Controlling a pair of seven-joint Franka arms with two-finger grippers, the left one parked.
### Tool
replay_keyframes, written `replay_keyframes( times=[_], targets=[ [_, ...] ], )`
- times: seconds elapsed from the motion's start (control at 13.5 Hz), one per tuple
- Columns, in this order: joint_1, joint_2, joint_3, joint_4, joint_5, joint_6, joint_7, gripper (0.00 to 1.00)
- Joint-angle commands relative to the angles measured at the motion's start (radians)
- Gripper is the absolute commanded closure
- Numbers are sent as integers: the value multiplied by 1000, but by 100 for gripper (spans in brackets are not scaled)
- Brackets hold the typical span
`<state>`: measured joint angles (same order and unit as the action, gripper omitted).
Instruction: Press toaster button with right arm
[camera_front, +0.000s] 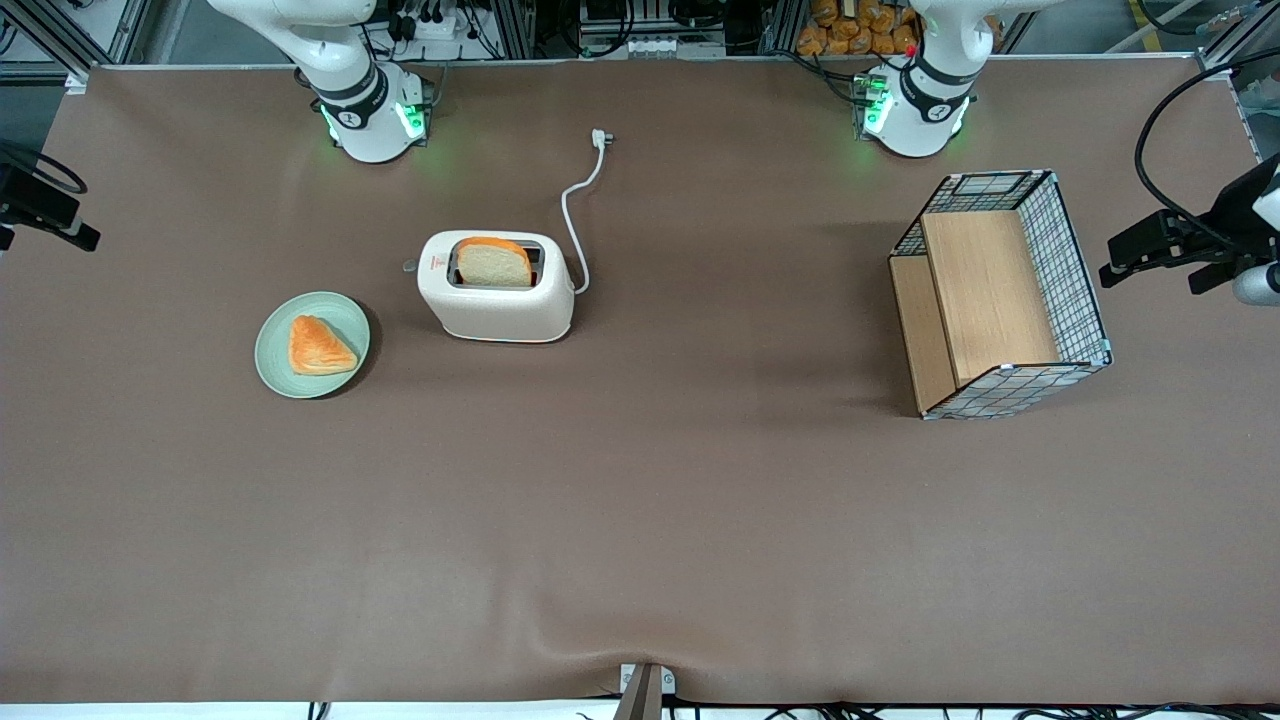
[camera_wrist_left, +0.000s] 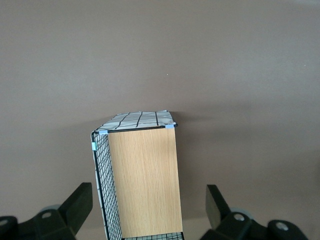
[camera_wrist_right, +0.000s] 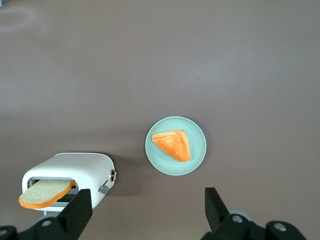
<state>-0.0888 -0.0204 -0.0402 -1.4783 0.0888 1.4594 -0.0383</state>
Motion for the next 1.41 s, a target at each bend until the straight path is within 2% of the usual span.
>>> replay_keyframes(
  times=[0.0, 0.67, 0.97, 1.34],
  targets=[
    [-6, -32, 3, -43, -21, 32, 12, 0],
    [14, -13, -9, 1, -24, 32, 9, 0],
    [17, -13, -3, 4, -72, 26, 9, 0],
    [21, -13, -1, 3, -75, 24, 8, 0]
  ],
)
